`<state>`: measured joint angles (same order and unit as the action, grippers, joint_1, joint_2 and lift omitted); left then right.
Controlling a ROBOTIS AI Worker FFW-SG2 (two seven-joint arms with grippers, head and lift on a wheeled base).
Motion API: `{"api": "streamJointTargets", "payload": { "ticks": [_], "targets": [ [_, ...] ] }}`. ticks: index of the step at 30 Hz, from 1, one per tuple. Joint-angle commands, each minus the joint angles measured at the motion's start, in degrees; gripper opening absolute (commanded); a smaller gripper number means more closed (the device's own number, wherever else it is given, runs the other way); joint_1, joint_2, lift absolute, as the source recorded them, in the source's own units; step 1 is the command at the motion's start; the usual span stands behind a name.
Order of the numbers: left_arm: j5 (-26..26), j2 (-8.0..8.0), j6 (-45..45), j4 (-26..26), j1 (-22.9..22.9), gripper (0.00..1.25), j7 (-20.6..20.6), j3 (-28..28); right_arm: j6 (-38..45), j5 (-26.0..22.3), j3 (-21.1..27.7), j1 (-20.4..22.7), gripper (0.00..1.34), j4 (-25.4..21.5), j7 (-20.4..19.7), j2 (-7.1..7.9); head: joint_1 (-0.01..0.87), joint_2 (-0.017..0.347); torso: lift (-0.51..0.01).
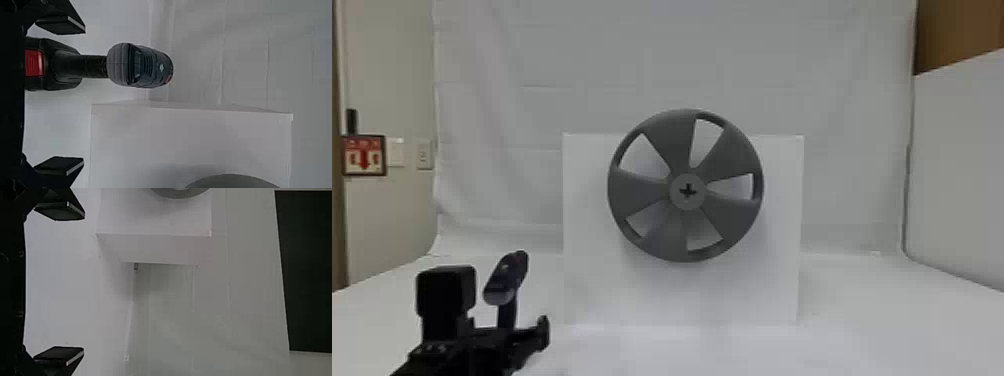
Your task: Grasp the drill and bring into the middle of wheel
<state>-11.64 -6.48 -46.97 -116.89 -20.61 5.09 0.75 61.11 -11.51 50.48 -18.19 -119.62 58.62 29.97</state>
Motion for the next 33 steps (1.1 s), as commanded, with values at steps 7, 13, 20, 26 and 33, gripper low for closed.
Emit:
{"api": "streamJointTargets", "payload": {
  "ticks": [7, 13, 20, 26, 33],
  "targets": [
    [0.3, 0.15, 3.12, 6.33, -2.94, 1.14, 1.07, -0.31, 0.24, 0.35, -0.47, 0.09, 1.24, 0.0, 0.0, 0.09, 0.054, 0.031, -0.403],
    [0.57, 0.32, 4.7, 9.67, -4.7, 1.14, 1.86, -0.84, 0.24, 0.44, -0.56, 0.18, 1.24, 0.0, 0.0, 0.0, 0.054, 0.031, -0.403],
    [1.09, 0.59, 6.46, 13.18, -6.46, 1.13, 2.38, -1.19, 0.33, 0.53, -0.64, 0.35, 1.24, 0.0, 0.0, 0.0, 0.054, 0.031, -0.403],
    [1.62, 0.59, 7.16, 16.0, -7.95, 1.13, 2.82, -1.37, 0.33, 0.53, -0.64, 0.53, 1.24, 0.0, 0.0, 0.0, 0.054, 0.031, -0.403],
    [2.06, 0.67, 8.83, 19.42, -9.27, 1.12, 3.79, -1.46, 0.41, 0.53, -0.73, 0.7, 1.24, 0.0, 0.0, 0.0, 0.054, 0.031, -0.403]
  ]
}}
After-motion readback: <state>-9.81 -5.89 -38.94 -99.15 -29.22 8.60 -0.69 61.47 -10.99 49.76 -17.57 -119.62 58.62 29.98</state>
